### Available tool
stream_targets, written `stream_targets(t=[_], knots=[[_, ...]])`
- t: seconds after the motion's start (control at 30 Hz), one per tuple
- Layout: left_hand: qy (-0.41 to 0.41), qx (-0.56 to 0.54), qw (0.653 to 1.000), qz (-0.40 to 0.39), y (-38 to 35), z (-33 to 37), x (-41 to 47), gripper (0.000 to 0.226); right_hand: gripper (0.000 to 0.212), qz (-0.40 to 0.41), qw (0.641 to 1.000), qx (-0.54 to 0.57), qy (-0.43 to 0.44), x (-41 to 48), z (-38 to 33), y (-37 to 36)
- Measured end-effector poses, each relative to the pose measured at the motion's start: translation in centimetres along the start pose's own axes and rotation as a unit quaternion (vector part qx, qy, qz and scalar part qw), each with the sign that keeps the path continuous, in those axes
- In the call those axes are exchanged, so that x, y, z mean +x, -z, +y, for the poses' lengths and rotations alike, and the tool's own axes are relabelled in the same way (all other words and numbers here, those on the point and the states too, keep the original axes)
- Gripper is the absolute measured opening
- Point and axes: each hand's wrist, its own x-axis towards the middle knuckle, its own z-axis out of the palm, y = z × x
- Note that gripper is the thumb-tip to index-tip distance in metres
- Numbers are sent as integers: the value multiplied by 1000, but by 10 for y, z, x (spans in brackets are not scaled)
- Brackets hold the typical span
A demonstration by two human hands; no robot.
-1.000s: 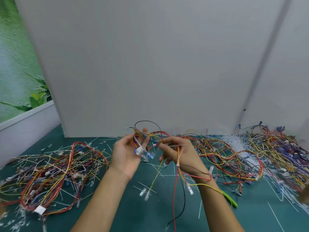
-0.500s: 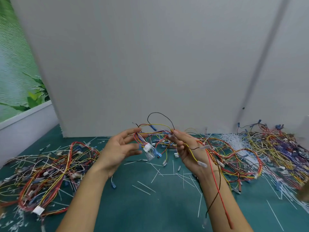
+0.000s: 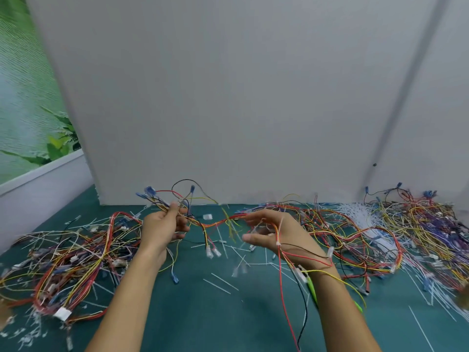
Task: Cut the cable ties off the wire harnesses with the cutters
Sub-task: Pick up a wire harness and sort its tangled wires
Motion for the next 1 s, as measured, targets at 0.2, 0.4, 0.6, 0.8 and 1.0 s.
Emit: stream_targets(t=[0.2,0.4,0.6,0.8,1.0], knots=[[38,28,996,-72,-13,-11,-5,29,27,138,976,-161,58,6,-3,-28],[65,46,987,-140,-38,-22,-16,29,68,39,974,-220,33,9,0,-68],[111,-1,978,-175,-34,-23,-18,30,110,-102,948,-302,17,10,14,-80],[168,-179,957,-154,-23,-10,-9,43,69,8,964,-258,66,13,28,-53],[206,-263,931,-149,-20,-4,-10,48,58,113,964,-239,28,15,39,-51]])
